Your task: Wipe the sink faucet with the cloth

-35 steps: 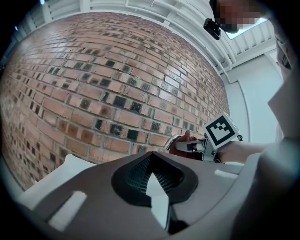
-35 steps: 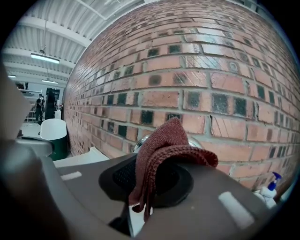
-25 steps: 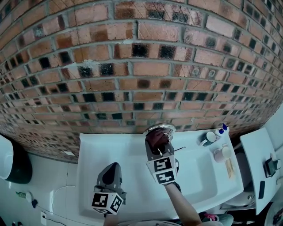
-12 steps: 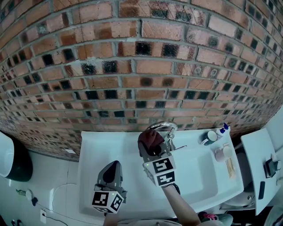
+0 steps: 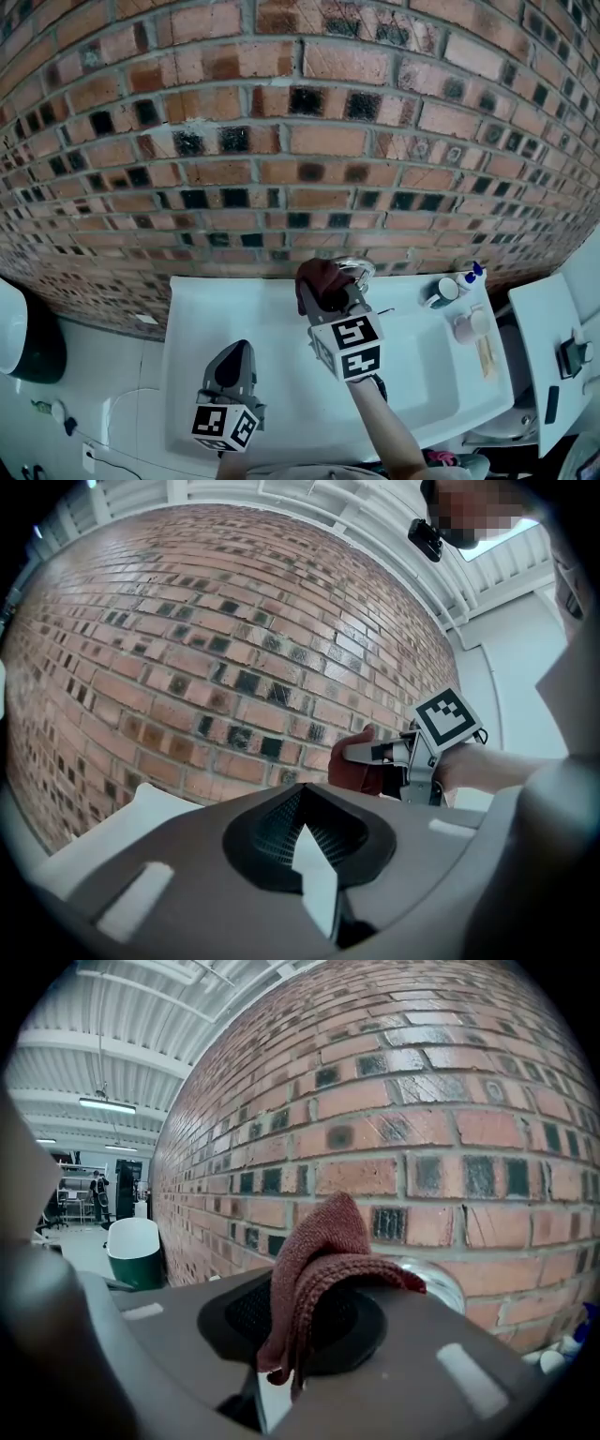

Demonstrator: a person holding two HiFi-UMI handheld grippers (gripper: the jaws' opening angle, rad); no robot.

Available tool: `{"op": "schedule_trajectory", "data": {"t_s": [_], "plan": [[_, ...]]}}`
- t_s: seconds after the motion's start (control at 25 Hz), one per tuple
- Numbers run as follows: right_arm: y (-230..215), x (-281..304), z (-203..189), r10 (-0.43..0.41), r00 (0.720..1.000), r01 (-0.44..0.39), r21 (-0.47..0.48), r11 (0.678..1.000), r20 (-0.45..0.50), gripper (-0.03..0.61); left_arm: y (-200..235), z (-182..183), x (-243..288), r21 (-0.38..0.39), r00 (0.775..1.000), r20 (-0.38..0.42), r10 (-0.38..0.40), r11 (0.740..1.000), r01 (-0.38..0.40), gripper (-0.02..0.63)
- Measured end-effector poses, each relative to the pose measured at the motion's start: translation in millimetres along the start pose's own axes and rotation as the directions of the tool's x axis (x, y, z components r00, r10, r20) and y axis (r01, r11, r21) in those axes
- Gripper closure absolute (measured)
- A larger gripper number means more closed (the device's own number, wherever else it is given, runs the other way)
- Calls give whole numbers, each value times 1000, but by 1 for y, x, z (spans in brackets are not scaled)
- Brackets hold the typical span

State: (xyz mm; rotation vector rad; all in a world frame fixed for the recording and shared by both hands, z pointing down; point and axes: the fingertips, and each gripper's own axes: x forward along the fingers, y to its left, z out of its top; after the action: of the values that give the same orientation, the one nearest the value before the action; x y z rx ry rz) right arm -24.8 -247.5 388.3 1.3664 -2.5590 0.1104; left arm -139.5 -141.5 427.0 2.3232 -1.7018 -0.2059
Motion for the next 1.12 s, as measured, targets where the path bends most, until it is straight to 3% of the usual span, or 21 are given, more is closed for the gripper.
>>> {"op": "schedule_trajectory", "data": {"t_s": [0.16, 0.4, 0.68, 0.96, 1.12], "plan": [[-19, -8, 15, -43, 998, 44, -28, 999, 33, 525, 1, 0, -1, 4, 1000, 1, 3, 1000, -3, 609], [-66, -28, 26, -114, 989, 109, 53, 993, 90, 522, -3, -1, 3, 2, 1000, 0, -12, 1000, 12, 608], [-86, -41, 27, -179, 979, 175, 48, 983, 100, 522, -4, -6, 5, -3, 1000, -3, -23, 1000, 23, 609], [-114, -54, 16, -261, 962, 256, 67, 964, 80, 522, -4, -7, 6, 0, 1000, -10, -22, 1000, 22, 609], [-141, -63, -5, -344, 939, 343, 50, 938, 11, 523, -5, -10, 8, -4, 1000, -13, -29, 1000, 29, 608]]}}
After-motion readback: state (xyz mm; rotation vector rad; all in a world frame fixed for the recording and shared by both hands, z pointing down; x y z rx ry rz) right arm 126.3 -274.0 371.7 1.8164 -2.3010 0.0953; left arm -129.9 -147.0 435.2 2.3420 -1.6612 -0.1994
